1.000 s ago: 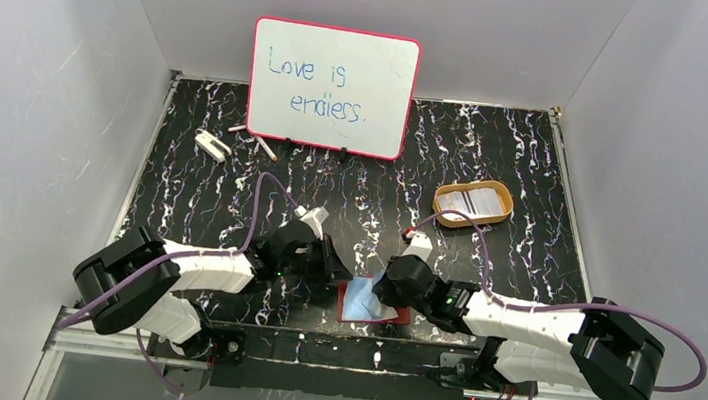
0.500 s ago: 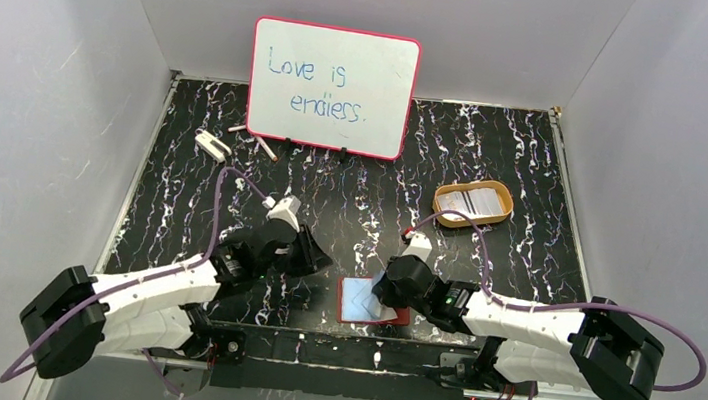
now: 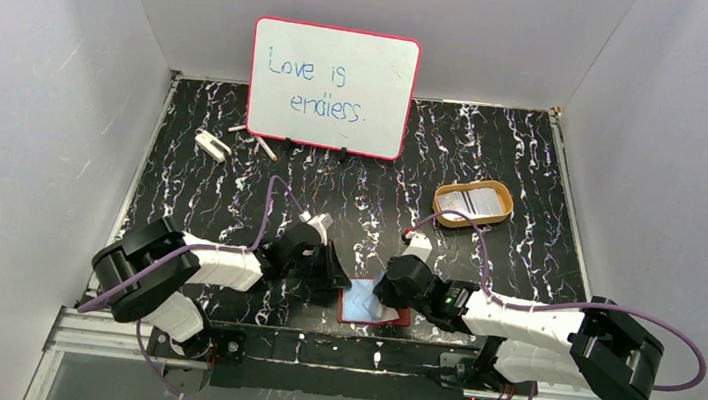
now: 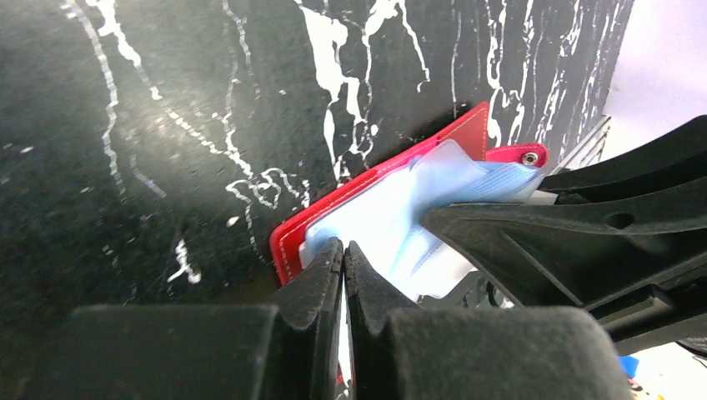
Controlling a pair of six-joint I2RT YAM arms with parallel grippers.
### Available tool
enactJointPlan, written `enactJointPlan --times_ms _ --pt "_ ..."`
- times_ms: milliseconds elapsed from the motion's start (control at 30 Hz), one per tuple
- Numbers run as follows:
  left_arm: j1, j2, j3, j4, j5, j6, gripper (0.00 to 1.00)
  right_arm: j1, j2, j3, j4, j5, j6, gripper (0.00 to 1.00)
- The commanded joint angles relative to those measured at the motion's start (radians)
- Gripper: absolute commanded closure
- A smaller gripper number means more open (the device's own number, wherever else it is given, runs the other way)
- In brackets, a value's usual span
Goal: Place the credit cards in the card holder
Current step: Open the card holder at the center of the board.
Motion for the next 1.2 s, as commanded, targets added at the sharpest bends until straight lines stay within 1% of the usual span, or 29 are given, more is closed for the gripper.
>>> enactJointPlan --times_ms 0,67,133,200,267,367,433,500,533,600,633,700,767,867,900,1033,1167 --pt "-0.005 0.058 0.029 0.097 0.059 0.006 0.97 -0.001 -0.010 0.036 -0.045 0.033 0.010 0.84" --pt "-0.006 0.079 0.027 0.096 0.053 0.005 1.00 0.000 -0.019 0.037 -0.069 0.038 0.014 0.83" --pt "-0.006 0.088 0.020 0.074 0.023 -0.002 1.00 0.000 -0.032 0.047 -0.131 0.051 0.025 0.79" --pt "-0.006 0.092 0.012 0.044 -0.002 -0.001 1.00 0.000 -0.059 0.067 -0.236 0.083 0.057 0.72" --pt "-0.005 0.091 0.003 0.020 -0.022 0.001 1.00 0.000 -0.102 0.078 -0.356 0.116 0.090 0.61" --pt "-0.006 0.087 -0.013 0.005 -0.038 0.004 1.00 0.000 -0.192 0.109 -0.531 0.177 0.116 0.48" --pt "-0.005 0.085 -0.023 0.010 -0.041 0.004 1.00 -0.001 -0.264 0.145 -0.595 0.186 0.088 0.45" --pt "-0.006 0.085 -0.029 0.015 -0.041 0.002 1.00 0.000 -0.336 0.175 -0.577 0.161 0.004 0.42" --pt "-0.006 0.087 -0.030 0.019 -0.040 0.001 1.00 0.000 -0.364 0.185 -0.530 0.130 -0.052 0.42" --pt "-0.005 0.093 -0.028 0.028 -0.035 -0.002 1.00 0.000 -0.386 0.200 -0.406 0.021 -0.153 0.41" --pt "-0.005 0.096 -0.028 0.030 -0.034 -0.003 1.00 0.000 -0.373 0.209 -0.348 -0.035 -0.184 0.42" --pt "-0.005 0.098 -0.025 0.034 -0.030 -0.005 1.00 0.001 -0.293 0.244 -0.248 -0.157 -0.220 0.42" --pt "-0.006 0.096 -0.026 0.035 -0.034 -0.006 1.00 0.009 -0.174 0.288 -0.222 -0.210 -0.219 0.42" --pt "-0.006 0.086 -0.031 0.033 -0.038 -0.008 1.00 0.024 -0.037 0.318 -0.193 -0.179 -0.199 0.45" --pt "-0.005 0.083 -0.033 0.029 -0.041 -0.009 1.00 0.024 -0.017 0.315 -0.177 -0.161 -0.185 0.45" --pt "-0.005 0.065 -0.050 0.019 -0.050 -0.017 1.00 0.024 0.022 0.269 -0.123 -0.081 -0.137 0.47" --pt "-0.006 0.042 -0.059 0.000 -0.061 -0.018 1.00 0.021 0.014 0.199 -0.133 -0.026 -0.093 0.50"
